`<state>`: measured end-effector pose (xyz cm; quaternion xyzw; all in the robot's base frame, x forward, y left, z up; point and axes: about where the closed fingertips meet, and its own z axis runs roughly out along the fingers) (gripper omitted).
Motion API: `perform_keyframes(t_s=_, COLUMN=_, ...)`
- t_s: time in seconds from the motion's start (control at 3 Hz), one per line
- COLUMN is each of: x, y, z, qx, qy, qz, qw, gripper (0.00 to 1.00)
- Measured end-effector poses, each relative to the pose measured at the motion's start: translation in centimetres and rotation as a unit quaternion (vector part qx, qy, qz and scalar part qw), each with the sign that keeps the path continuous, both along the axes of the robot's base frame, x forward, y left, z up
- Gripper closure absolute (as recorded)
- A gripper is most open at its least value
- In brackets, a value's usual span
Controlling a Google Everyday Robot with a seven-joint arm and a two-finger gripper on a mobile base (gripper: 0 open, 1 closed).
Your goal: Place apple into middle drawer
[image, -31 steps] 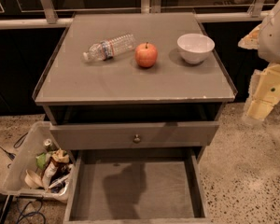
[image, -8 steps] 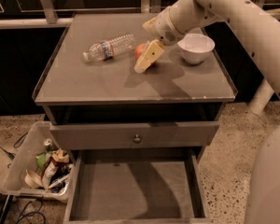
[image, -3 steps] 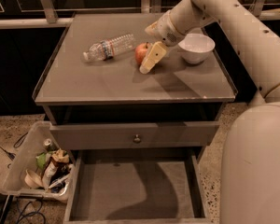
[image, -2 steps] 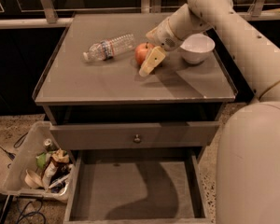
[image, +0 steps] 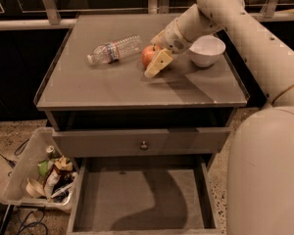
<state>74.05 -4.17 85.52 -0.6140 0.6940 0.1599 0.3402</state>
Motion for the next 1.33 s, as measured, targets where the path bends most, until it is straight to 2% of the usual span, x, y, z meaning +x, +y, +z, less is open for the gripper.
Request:
perform_keyframes(t_s=1.0, x=0.00, y=0.01, z=-0.01, qx=0.000, qy=0.000, qz=0.000, qw=1.0000, gripper=0.89)
perform_keyframes(t_s=1.33, x=0.00, y=0.01, z=-0.01, qx=0.000, qy=0.000, qz=0.000, qw=1.0000, gripper=1.00)
